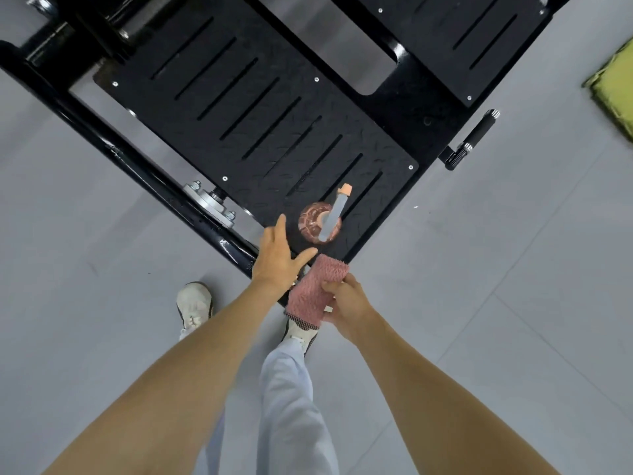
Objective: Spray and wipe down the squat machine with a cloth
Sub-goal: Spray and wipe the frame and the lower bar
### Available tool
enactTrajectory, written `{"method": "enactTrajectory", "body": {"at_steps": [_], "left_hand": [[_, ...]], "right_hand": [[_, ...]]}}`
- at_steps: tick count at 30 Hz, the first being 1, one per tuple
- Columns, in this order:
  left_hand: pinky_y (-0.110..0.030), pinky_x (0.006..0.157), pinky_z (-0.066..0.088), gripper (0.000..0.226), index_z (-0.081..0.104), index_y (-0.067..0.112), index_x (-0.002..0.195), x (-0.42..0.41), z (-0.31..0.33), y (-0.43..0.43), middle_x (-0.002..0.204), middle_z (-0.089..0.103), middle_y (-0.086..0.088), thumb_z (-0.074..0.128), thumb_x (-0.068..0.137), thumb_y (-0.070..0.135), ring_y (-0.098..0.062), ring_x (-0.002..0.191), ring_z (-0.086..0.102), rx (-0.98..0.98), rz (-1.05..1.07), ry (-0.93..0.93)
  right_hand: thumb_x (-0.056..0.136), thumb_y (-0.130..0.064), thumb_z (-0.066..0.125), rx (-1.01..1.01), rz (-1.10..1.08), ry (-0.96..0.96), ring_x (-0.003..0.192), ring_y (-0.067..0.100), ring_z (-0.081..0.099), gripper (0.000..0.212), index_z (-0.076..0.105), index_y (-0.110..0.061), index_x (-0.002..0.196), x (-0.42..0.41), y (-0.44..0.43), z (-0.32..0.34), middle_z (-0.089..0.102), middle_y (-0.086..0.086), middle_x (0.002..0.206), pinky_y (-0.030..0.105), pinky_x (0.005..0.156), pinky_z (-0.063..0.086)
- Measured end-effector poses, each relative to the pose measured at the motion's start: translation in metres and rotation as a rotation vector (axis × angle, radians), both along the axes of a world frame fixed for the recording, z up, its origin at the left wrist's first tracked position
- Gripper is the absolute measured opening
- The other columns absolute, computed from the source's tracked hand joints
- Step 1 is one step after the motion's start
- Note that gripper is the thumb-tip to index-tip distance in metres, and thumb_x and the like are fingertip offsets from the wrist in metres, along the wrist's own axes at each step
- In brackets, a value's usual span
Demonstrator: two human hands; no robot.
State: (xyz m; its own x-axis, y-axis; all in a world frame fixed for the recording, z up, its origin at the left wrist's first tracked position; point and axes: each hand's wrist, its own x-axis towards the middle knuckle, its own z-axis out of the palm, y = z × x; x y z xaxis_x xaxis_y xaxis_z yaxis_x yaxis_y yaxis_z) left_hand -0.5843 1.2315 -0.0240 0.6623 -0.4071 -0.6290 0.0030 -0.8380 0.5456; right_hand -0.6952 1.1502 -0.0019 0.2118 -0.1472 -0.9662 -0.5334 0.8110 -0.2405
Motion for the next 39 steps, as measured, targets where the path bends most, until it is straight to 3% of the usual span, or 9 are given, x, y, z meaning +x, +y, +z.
{"method": "enactTrajectory", "body": {"at_steps": [2,6,13,18,21,28,33,35,39], "left_hand": [[-0.043,0.104,0.038,0.065,0.036,0.015,0.141,0.001,-0.001,0.022,0.134,0.043,-0.012,0.054,0.091,0.050,-0.029,0.128,0.040,0.017,0.124,0.086],[-0.033,0.093,0.050,0.055,0.063,0.016,0.109,0.025,0.008,0.057,0.108,0.067,-0.004,0.047,0.088,0.064,-0.020,0.100,0.064,-0.032,0.339,0.662],[-0.046,0.095,0.050,0.041,0.068,0.022,0.106,0.086,0.015,0.108,0.105,0.072,-0.005,0.078,0.074,0.045,-0.025,0.100,0.067,-0.194,0.466,0.760],[-0.030,0.074,0.057,0.021,0.066,0.008,0.107,0.171,0.013,0.151,0.102,0.071,-0.011,0.068,0.087,0.014,-0.023,0.087,0.068,-0.249,0.586,0.684],[-0.034,0.081,0.053,0.027,0.061,0.000,0.111,0.231,0.005,0.176,0.107,0.067,-0.014,0.067,0.086,0.008,-0.026,0.092,0.064,-0.167,0.595,0.564],[-0.031,0.068,0.040,0.018,0.049,0.010,0.104,0.383,-0.015,0.220,0.094,0.053,-0.008,0.049,0.095,0.025,-0.027,0.081,0.053,0.217,0.293,-0.144],[-0.043,0.078,0.046,0.035,0.051,0.007,0.124,0.461,-0.035,0.207,0.121,0.047,-0.015,0.054,0.090,0.011,-0.035,0.102,0.054,0.197,0.255,-0.549],[-0.041,0.083,0.048,0.041,0.052,0.012,0.130,0.471,-0.045,0.200,0.123,0.046,-0.013,0.052,0.090,0.008,-0.030,0.107,0.050,0.088,0.113,-0.566],[-0.041,0.095,0.037,0.051,0.049,0.021,0.135,0.464,-0.065,0.213,0.127,0.043,-0.007,0.058,0.087,0.005,-0.026,0.115,0.038,0.074,-0.500,-0.532]], "right_hand": [[0.097,-0.002,0.042,-0.016,0.031,-0.003,0.119,0.030,0.052,0.034,0.044,-0.018,0.127,0.012,0.012,0.003,0.052,0.009,0.129,0.053,0.086,0.050],[0.098,-0.004,0.044,-0.012,0.166,-0.056,0.123,0.030,0.050,0.032,0.045,-0.023,0.124,0.045,0.038,0.010,0.052,0.008,0.132,0.054,0.091,0.049],[0.093,0.011,0.040,-0.092,0.324,-0.124,0.103,0.026,0.059,0.037,0.056,-0.010,0.119,0.125,0.085,0.018,0.062,0.013,0.111,0.044,0.086,0.052],[0.085,0.010,0.048,-0.260,0.527,-0.072,0.101,0.026,0.061,0.040,0.059,-0.014,0.115,0.215,0.134,0.005,0.064,0.010,0.106,0.039,0.093,0.050],[0.083,0.005,0.054,-0.349,0.707,-0.068,0.104,0.025,0.060,0.045,0.056,-0.008,0.126,0.266,0.160,-0.010,0.063,0.013,0.116,0.032,0.085,0.052],[0.085,-0.006,0.048,-0.579,0.974,-0.006,0.092,0.023,0.053,0.047,0.047,-0.014,0.132,0.352,0.180,-0.037,0.043,0.014,0.129,0.031,0.081,0.047],[0.089,-0.006,0.047,-0.742,1.067,-0.023,0.122,0.021,0.040,0.053,0.037,-0.017,0.140,0.396,0.170,-0.052,0.031,0.003,0.137,0.036,0.098,0.042],[0.089,-0.006,0.047,-0.746,1.088,-0.057,0.128,0.019,0.032,0.053,0.036,-0.016,0.141,0.411,0.168,-0.057,0.032,0.003,0.140,0.035,0.102,0.039],[0.091,-0.009,0.047,-0.733,1.210,-0.108,0.130,0.020,0.032,0.056,0.032,-0.017,0.145,0.426,0.177,-0.064,0.033,0.001,0.143,0.036,0.106,0.036]]}}
